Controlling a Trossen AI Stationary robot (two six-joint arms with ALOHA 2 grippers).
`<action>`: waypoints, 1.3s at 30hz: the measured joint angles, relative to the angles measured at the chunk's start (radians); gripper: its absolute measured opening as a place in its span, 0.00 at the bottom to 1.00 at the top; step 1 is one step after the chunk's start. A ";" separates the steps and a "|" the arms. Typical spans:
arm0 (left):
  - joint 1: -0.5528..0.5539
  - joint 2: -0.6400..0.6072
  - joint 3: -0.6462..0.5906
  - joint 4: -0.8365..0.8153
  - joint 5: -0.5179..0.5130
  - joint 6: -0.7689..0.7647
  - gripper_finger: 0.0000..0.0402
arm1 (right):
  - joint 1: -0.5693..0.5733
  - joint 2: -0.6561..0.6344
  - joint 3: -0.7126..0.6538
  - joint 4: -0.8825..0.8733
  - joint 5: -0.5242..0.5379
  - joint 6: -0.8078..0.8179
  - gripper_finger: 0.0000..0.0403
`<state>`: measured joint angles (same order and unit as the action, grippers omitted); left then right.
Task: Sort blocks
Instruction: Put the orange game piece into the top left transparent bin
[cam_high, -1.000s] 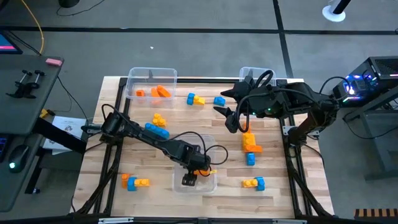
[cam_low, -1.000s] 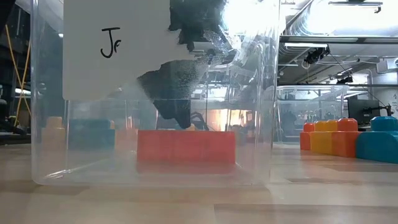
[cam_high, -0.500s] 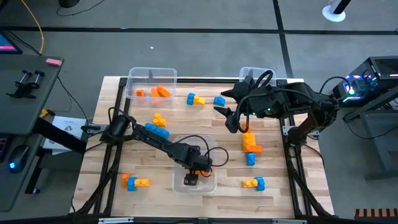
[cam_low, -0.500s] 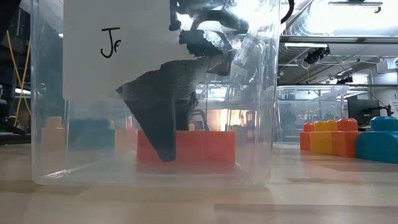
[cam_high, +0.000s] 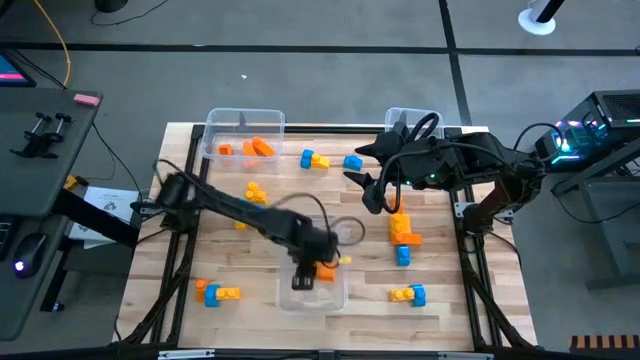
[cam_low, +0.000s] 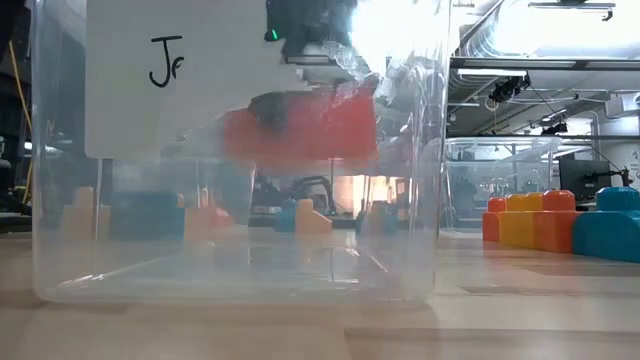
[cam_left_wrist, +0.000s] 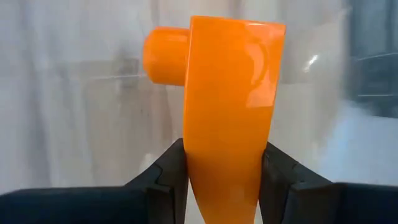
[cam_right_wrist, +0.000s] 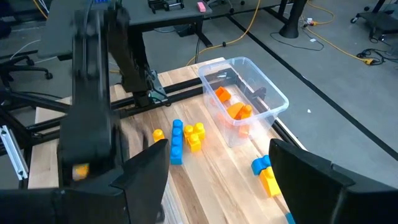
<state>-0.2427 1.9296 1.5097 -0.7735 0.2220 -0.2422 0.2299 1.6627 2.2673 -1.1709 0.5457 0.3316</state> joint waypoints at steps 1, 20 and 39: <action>0.006 -0.043 0.000 -0.017 0.003 -0.001 0.26 | 0.000 0.000 0.000 0.000 0.000 -0.001 0.68; 0.633 -0.625 -0.136 -0.344 -0.725 0.165 0.33 | 0.000 0.000 0.000 0.026 0.000 0.007 0.68; 1.037 -0.563 -0.189 -0.250 -0.112 0.195 0.69 | 0.000 0.000 -0.002 -0.041 0.000 0.199 0.68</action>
<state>0.7941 1.3665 1.3209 -1.0234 0.1101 -0.0475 0.2302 1.6627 2.2655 -1.2114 0.5454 0.5303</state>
